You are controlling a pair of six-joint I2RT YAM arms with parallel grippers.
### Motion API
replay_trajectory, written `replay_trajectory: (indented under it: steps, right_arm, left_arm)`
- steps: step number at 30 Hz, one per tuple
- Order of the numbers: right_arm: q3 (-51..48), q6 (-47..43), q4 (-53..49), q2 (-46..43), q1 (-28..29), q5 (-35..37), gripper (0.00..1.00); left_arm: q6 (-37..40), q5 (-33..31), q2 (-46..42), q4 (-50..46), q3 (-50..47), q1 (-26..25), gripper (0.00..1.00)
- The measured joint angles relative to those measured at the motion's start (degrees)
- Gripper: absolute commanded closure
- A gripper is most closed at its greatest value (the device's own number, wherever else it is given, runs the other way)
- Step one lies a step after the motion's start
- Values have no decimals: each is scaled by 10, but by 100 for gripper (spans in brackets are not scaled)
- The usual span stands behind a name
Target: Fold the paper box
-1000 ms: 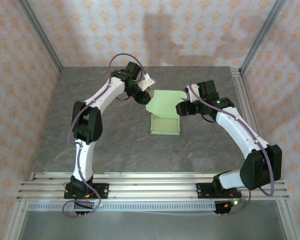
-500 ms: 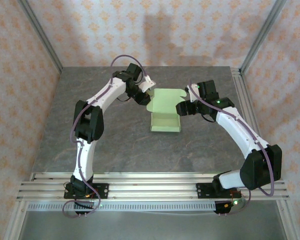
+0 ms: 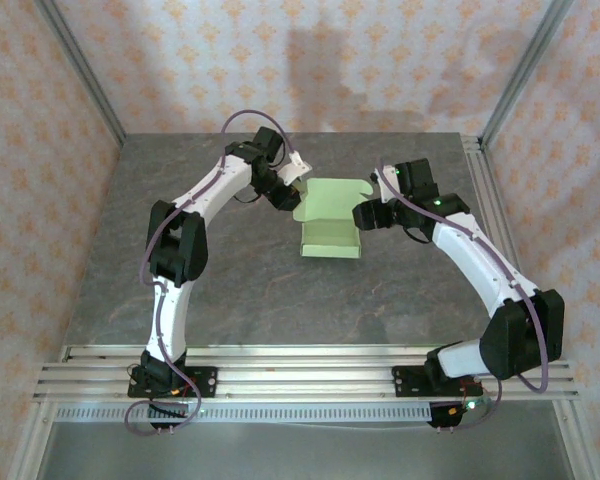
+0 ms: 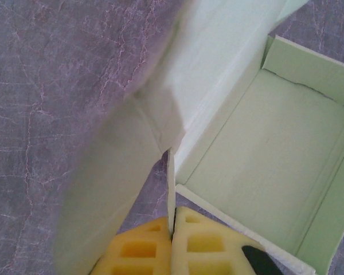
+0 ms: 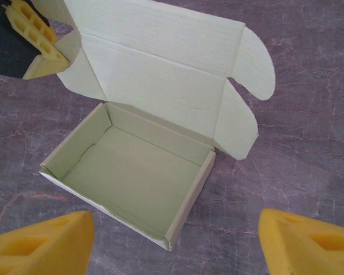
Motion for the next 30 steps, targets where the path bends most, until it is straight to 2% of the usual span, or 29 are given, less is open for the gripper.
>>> replay_trajectory:
  steps: [8,14,22,26,30]
  right_arm:
    - [54,-65,-2,49,-53,-39,25]
    - [85,-171,-10,85,-73,-78,30]
    - [157,-282,-80,177,-74,-146,45]
    - [170,-302,-88,200,-74,-141,37]
    - [191,-319,-92,224,-76,-130,34]
  left_arm:
    - [17,9,-20,-1,-18,0,98]
    - [28,17,-44,-4,-36,0,98]
    - [32,25,-49,-6,-43,0,98]
    - [34,25,-49,-7,-44,0,98]
    - [42,25,-49,-10,-44,0,98]
